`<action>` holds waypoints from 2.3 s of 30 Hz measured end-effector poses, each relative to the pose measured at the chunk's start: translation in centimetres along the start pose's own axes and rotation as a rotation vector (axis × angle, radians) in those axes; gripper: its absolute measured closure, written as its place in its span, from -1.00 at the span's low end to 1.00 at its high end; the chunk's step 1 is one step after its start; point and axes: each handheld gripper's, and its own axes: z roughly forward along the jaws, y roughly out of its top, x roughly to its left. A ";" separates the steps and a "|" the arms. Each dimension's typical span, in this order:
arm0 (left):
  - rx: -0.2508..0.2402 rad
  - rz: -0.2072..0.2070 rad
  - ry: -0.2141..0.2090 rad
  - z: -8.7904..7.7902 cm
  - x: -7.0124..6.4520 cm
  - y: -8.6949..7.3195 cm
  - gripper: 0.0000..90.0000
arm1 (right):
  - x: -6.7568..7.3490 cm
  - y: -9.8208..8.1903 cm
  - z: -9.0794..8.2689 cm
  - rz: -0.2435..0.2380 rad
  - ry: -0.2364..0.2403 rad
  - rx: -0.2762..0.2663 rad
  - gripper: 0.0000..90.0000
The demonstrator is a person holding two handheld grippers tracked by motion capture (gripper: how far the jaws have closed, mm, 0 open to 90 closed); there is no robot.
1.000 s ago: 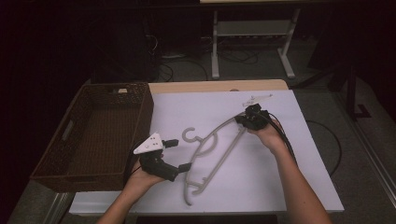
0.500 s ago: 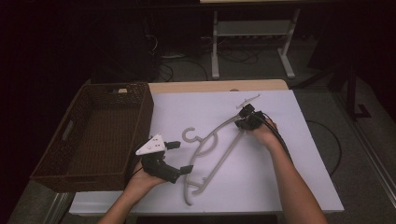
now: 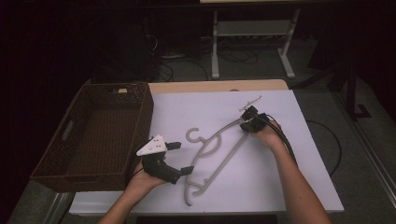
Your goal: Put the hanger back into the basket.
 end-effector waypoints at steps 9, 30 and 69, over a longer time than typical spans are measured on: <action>0.002 -0.001 0.002 0.1 -0.1 0.0 -0.99 | -0.2 -3.1 -1.9 0.035 0.010 -0.006 0.99; 0.002 0.002 -0.004 0.1 -0.2 0.1 -0.99 | 7.1 -2.6 -4.3 -0.120 0.220 -0.124 0.99; -0.006 0.002 -0.001 0.0 -0.2 0.2 -0.99 | 13.8 2.8 2.4 -0.229 0.273 -0.111 0.99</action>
